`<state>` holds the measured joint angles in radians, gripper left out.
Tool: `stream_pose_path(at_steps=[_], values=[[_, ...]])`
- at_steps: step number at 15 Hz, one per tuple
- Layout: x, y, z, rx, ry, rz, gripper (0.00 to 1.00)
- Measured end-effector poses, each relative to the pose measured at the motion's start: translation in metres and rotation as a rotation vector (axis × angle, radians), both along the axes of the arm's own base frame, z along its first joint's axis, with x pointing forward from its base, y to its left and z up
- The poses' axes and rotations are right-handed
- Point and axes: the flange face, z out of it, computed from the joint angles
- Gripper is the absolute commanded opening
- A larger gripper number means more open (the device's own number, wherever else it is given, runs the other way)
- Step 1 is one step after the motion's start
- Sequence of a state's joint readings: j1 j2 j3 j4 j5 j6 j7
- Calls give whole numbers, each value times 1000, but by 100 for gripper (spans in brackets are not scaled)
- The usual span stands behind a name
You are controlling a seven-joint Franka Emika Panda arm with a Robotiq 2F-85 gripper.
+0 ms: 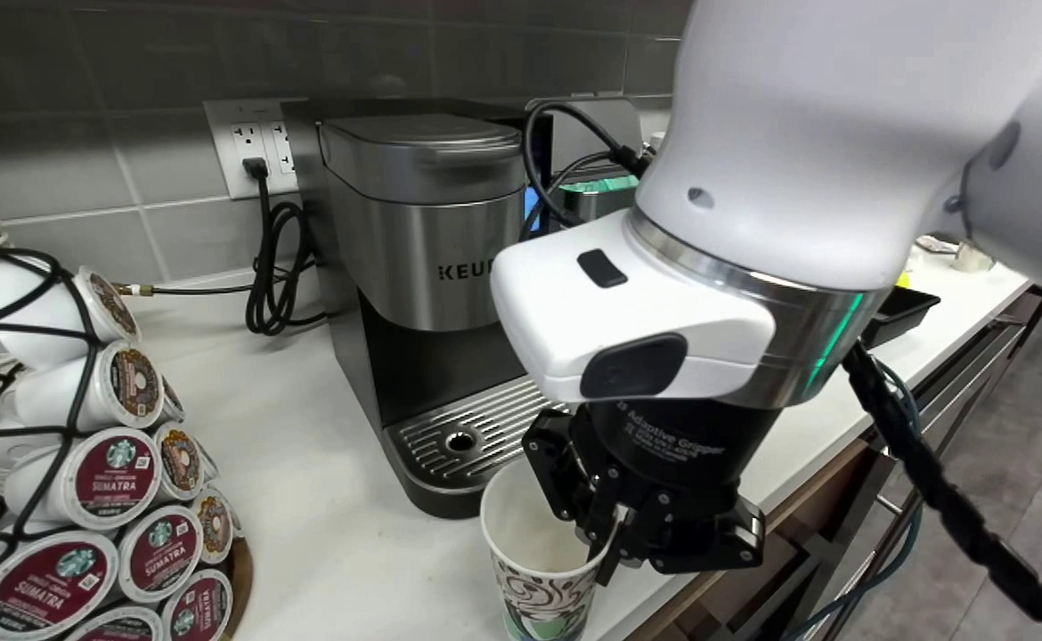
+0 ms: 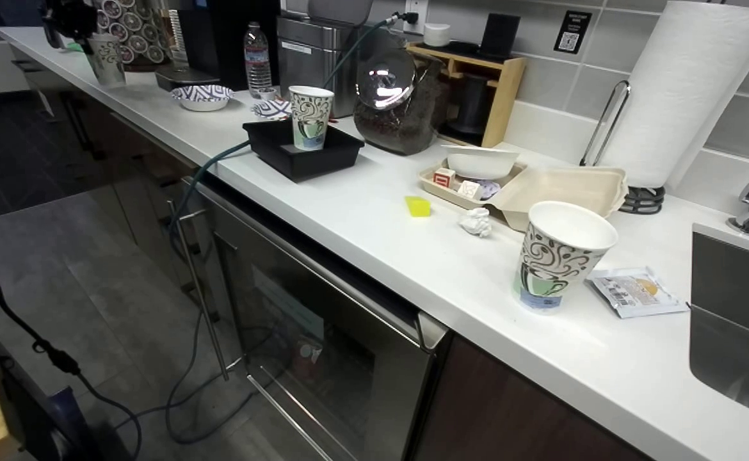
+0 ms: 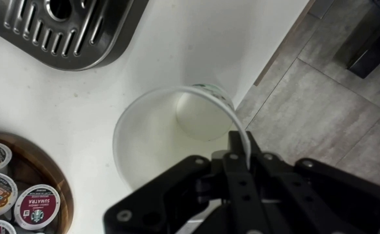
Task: Remove the right cup from the box
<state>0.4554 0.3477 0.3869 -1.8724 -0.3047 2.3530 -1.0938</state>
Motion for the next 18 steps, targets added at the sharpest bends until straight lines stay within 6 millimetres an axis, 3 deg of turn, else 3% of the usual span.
stream_pose_path(at_steps=[1, 4, 8, 12, 15, 18], values=[[0, 0, -4, -1, 5, -11, 29], [1, 0, -17, -7, 25, -37, 38], [5, -3, -21, -6, 30, -76, 69], [11, -4, -9, 15, 17, -108, 98], [12, -10, 11, 30, 20, -123, 100], [9, -29, 39, 25, 80, -128, 100]])
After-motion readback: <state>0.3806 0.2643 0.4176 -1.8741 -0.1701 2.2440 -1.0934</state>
